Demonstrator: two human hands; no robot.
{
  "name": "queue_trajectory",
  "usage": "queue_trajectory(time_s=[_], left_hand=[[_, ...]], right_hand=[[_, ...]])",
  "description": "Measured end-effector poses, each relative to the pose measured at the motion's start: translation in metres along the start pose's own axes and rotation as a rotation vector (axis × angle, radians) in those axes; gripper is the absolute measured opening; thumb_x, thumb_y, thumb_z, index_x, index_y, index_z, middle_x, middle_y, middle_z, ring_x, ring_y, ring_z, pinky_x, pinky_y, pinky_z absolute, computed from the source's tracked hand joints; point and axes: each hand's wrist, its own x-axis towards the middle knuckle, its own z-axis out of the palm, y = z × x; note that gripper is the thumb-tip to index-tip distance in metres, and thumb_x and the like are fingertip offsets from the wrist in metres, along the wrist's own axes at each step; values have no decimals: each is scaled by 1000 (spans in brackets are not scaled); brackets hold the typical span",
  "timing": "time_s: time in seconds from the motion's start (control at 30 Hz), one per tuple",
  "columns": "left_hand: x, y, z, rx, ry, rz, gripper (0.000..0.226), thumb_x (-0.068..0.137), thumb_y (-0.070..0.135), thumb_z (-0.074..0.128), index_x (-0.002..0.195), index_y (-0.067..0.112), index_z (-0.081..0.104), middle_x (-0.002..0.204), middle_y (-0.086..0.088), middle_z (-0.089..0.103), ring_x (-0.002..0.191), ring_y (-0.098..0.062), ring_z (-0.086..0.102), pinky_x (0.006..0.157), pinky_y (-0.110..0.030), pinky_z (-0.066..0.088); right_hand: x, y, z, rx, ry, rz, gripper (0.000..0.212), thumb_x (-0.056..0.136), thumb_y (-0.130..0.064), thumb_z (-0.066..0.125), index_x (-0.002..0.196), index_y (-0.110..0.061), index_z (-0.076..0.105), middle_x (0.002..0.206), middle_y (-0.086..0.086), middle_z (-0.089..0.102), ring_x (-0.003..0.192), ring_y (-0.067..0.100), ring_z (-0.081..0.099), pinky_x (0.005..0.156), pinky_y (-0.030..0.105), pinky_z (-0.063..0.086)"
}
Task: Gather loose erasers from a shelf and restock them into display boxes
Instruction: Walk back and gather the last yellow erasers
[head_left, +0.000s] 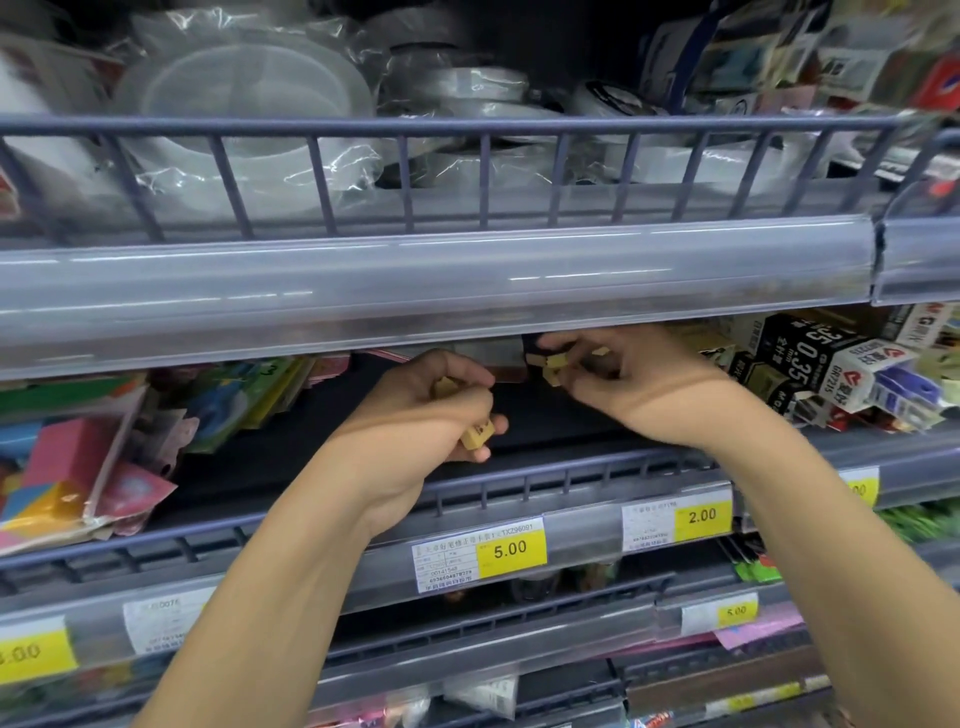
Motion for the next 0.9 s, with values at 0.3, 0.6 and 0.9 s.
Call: queue_trajectory(time_s=[0.3, 0.6, 0.9], left_hand=[[0, 1, 0, 6, 10, 5, 10, 99, 5, 65, 97, 10, 73, 81, -5, 63, 63, -5, 61, 48, -20, 42], [0, 1, 0, -109, 23, -49, 21, 86, 17, 82, 105, 11, 74, 87, -1, 68, 76, -9, 65, 61, -19, 53], [-3, 4, 0, -238, -5, -12, 75, 42, 50, 91, 108, 19, 76, 98, 4, 79, 82, -4, 71, 71, -21, 59]], right_hand=[[42, 28, 4, -426, -152, 14, 48, 98, -30, 61, 144, -33, 50, 126, -6, 61, 119, 18, 56, 84, 18, 32], [26, 23, 6, -151, -49, 8, 23, 89, -28, 72, 104, -44, 66, 101, -14, 69, 87, -6, 60, 76, 7, 40], [-29, -31, 38, 403, 187, -223, 24, 87, -19, 76, 106, -32, 72, 92, -10, 73, 88, 12, 70, 82, 32, 58]])
